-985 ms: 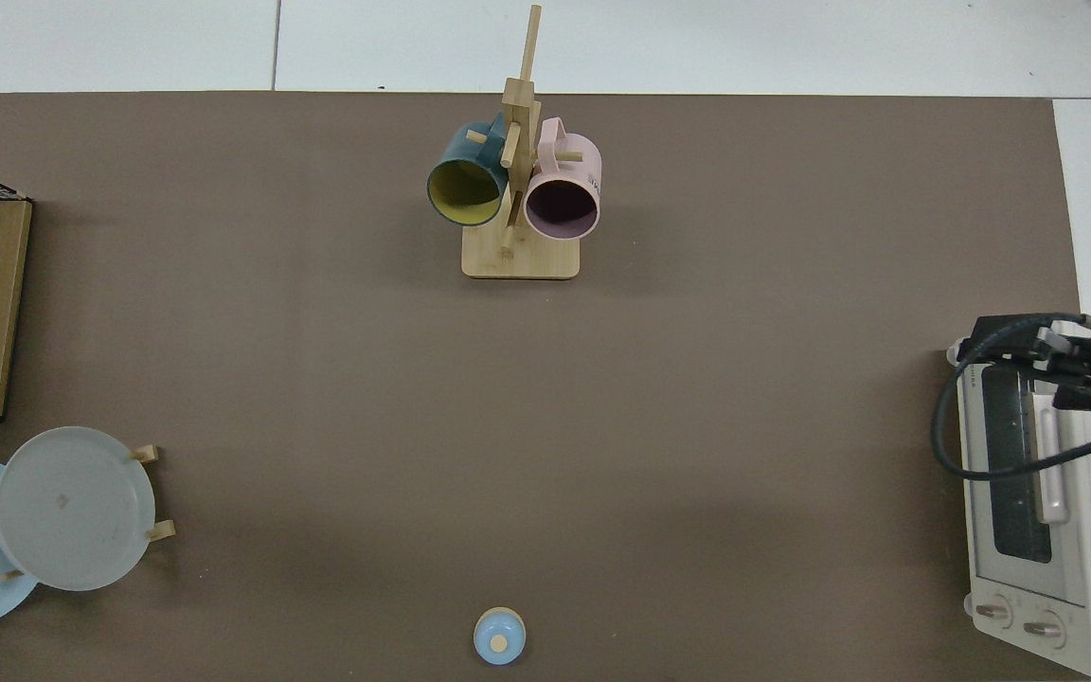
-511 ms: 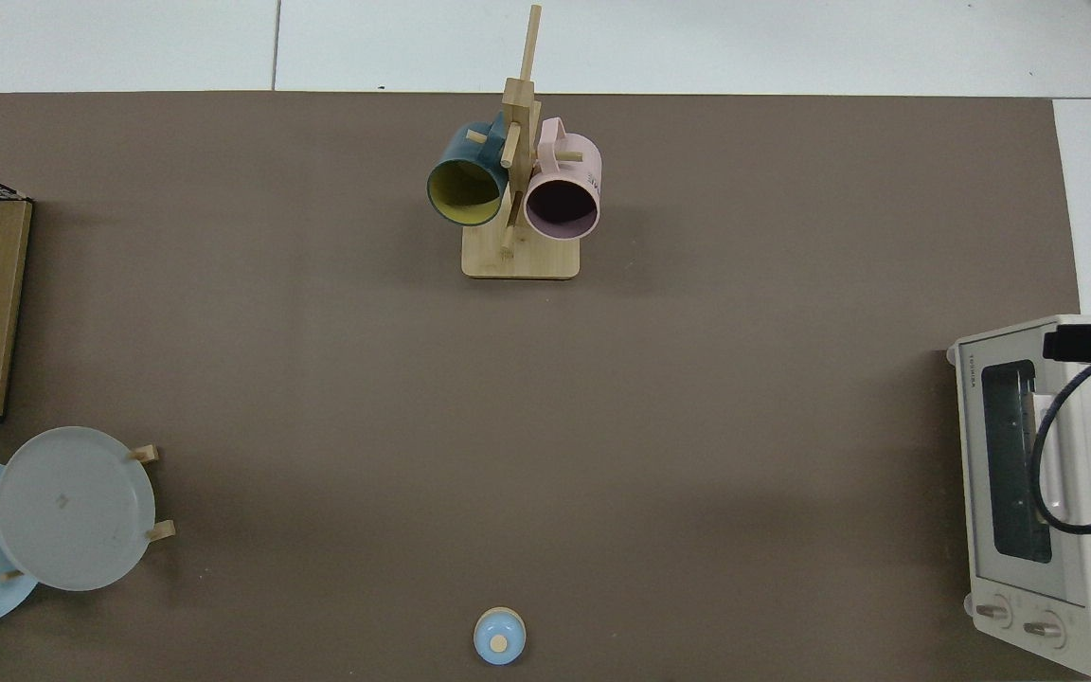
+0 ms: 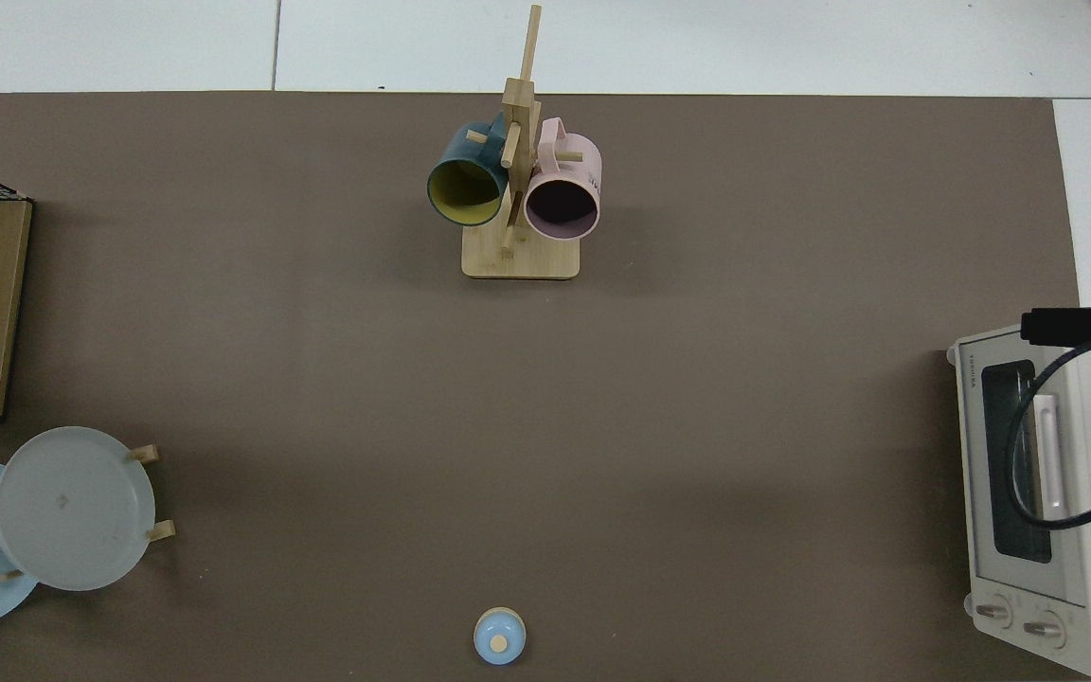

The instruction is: Put markers into pen holder

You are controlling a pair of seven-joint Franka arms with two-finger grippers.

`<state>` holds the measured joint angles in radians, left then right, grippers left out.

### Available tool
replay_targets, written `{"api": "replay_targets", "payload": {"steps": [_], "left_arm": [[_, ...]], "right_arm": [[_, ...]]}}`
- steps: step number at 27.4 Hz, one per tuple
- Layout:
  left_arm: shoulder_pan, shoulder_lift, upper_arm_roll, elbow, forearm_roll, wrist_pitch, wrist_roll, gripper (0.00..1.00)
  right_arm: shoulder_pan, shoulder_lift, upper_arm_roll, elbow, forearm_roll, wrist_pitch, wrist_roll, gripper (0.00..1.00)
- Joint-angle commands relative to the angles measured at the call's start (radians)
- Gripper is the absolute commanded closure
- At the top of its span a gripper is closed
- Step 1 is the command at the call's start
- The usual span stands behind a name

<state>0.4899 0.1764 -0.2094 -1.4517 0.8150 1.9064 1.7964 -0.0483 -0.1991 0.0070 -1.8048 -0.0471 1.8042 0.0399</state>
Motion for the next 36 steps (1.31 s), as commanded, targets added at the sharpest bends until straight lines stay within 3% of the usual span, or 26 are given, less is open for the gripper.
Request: {"api": "replay_targets", "payload": {"steps": [1,11,12,13,14,15,22,29,36], "left_arm": [[0.004,0.037,-0.004,0.013,0.044,0.019,-0.02,1.0],[-0.033,0.021,-0.011,-0.088,0.208,-0.001,-0.247,1.0],[-0.033,0.018,-0.013,-0.096,0.21,-0.003,-0.255,0.93],[-0.033,0.015,-0.013,-0.104,0.208,-0.003,-0.255,0.65],[-0.033,0.014,-0.013,-0.105,0.207,-0.003,-0.255,0.06],[-0.033,0.014,-0.015,-0.105,0.202,-0.006,-0.256,0.02],[-0.065,0.021,-0.019,-0.081,0.122,-0.079,-0.288,0.0],[-0.102,0.023,-0.021,-0.076,-0.071,-0.173,-0.402,0.0],[-0.106,0.012,-0.021,-0.11,-0.35,-0.208,-0.544,0.0]], "right_arm": [[0.004,-0.003,0.001,0.002,-0.008,-0.009,-0.018,0.0],[0.002,-0.003,-0.001,0.002,-0.007,-0.009,-0.018,0.0],[0.004,-0.003,0.001,0.002,-0.007,-0.009,-0.018,0.0],[0.004,-0.003,0.001,0.002,-0.007,-0.009,-0.018,0.0],[0.004,-0.003,0.001,0.002,-0.007,-0.009,-0.018,0.0],[0.004,-0.003,0.001,0.002,-0.007,-0.009,-0.018,0.0],[0.004,-0.003,-0.001,0.002,-0.007,-0.009,-0.018,0.0],[0.005,-0.003,-0.001,0.002,-0.007,-0.009,-0.018,0.0],[0.004,-0.003,0.001,0.004,-0.007,-0.009,-0.018,0.0]]}}
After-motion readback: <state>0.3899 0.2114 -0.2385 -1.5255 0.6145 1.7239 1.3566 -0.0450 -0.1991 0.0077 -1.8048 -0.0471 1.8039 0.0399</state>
